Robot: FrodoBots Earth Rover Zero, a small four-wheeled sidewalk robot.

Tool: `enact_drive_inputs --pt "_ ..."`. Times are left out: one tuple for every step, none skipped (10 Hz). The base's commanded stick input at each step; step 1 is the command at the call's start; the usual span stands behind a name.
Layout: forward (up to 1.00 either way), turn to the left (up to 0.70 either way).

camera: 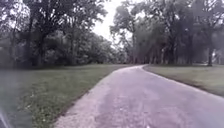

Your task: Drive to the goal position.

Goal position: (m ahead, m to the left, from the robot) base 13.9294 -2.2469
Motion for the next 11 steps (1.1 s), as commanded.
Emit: enact_drive_inputs --pt "0.7 -0.13" --pt "0.7 -0.13" --pt "0.7 -0.09" --pt "0.7 0.0" --pt "0.7 0.0" --pt "0.7 0.0" --pt "0.7 0.0" --pt "0.7 0.0" --pt "0.7 0.0" --pt "0.7 0.0" --pt "0.7 0.0"
